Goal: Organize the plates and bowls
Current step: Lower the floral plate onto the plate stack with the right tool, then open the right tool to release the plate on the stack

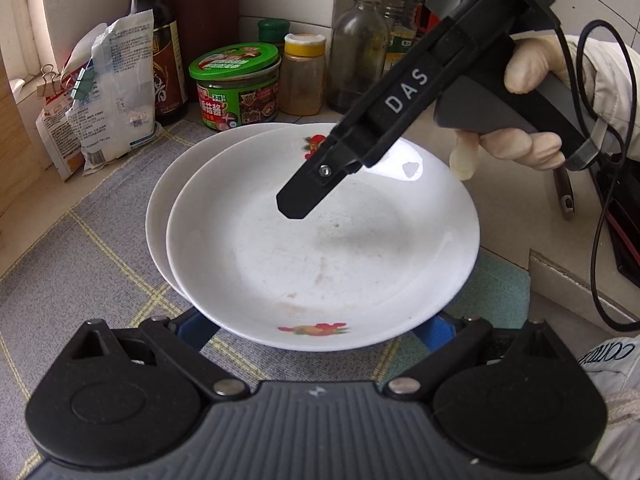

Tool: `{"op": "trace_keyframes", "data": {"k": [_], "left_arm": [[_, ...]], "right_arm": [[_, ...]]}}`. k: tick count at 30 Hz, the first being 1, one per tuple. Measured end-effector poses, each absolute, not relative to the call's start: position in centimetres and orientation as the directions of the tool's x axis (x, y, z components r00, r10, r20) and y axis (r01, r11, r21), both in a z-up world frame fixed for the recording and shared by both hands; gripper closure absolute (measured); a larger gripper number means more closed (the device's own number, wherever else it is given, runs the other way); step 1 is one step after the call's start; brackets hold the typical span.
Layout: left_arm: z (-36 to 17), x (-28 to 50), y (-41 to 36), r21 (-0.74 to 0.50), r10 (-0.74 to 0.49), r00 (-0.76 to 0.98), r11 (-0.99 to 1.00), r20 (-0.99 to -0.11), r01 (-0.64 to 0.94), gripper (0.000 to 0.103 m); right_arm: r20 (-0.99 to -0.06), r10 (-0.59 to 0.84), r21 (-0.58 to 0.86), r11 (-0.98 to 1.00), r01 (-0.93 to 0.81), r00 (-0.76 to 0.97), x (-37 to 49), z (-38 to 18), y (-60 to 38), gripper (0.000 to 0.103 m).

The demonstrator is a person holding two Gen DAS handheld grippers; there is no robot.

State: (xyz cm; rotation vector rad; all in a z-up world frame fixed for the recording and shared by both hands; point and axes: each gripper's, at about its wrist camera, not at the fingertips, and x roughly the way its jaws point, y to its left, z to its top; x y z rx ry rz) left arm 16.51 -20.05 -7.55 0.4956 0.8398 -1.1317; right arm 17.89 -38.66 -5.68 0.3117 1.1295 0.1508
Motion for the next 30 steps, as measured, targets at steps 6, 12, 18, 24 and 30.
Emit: {"op": "trace_keyframes", "data": {"k": [6,12,18,24,30], "left_arm": [[-7.50,16.73,-20.06,-0.065,-0.576,0.175,0.371,-0.798,0.926,0.004],[-7.41,16.83,-20.07,-0.061,-0.565,0.171,0.367,-0.807,0.928,0.004],[-7.29,16.95,-20.00,-0.056,-0.557,0.172,0.369,-0.813,0.928,0.004],[-7.18,17.38,-19.69,-0.059,-0.556,0.179,0.383,-0.812,0.922,0.004],[-7.31,17.39,-19.42,-0.054,-0.556,0.183,0.383,-0.811,0.922,0.004]], "right_arm": [[-0.866,0.275,0.322,0.946,0.044,0.417,18.00,-5.81,-38.71,0.000],[-0.875,0.265,0.316,0.947,0.064,0.405,18.16,-5.82,-38.57,0.000],[-0.881,0.258,0.312,0.947,0.076,0.397,18.05,-5.71,-38.45,0.000],[-0.883,0.254,0.310,0.947,0.084,0.395,17.93,-5.74,-38.34,0.000],[-0.885,0.247,0.309,0.946,0.099,0.395,18.02,-5.77,-38.32,0.000]]}}
